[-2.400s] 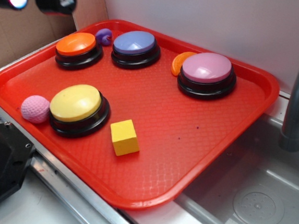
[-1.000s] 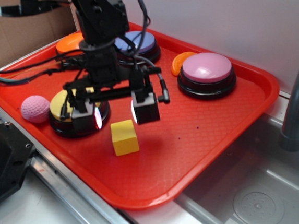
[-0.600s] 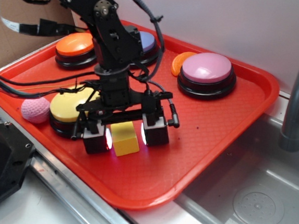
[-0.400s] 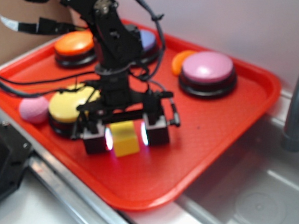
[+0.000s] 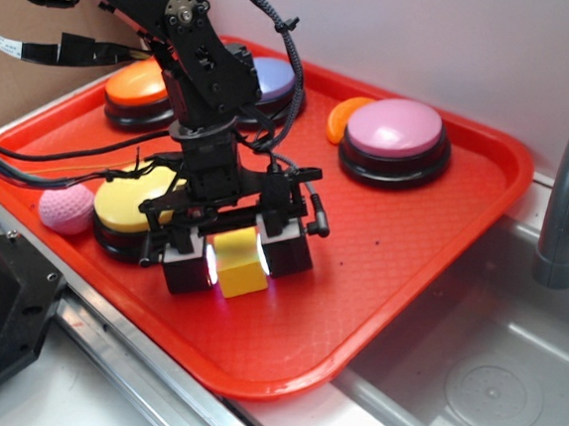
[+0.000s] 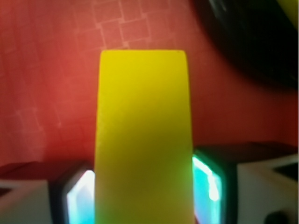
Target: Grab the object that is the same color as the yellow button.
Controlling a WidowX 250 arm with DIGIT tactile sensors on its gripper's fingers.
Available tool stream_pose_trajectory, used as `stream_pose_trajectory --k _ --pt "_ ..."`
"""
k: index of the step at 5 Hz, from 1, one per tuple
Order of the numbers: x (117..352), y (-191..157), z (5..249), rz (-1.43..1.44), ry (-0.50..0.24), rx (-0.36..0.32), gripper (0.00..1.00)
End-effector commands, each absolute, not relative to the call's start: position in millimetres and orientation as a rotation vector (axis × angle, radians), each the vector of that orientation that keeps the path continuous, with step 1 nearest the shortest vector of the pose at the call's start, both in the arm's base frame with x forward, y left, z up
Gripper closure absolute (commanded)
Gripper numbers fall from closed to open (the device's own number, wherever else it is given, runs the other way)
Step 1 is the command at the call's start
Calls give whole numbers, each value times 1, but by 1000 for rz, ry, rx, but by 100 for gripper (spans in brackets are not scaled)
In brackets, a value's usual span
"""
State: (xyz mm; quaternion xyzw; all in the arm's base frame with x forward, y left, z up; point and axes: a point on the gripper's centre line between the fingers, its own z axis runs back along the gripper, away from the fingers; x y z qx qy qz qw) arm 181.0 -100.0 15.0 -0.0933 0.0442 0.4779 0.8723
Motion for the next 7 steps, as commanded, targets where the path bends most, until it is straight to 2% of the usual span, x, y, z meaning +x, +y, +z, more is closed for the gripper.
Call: stream_pose_trajectory --k 1,4,6,7 --pt "199 -85 52 892 -14 -139 100" --pt "235 -35 133 594 -79 -16 100" --pt "241 -8 158 420 -137 -44 100" --pt "241 5 160 390 -130 -108 100"
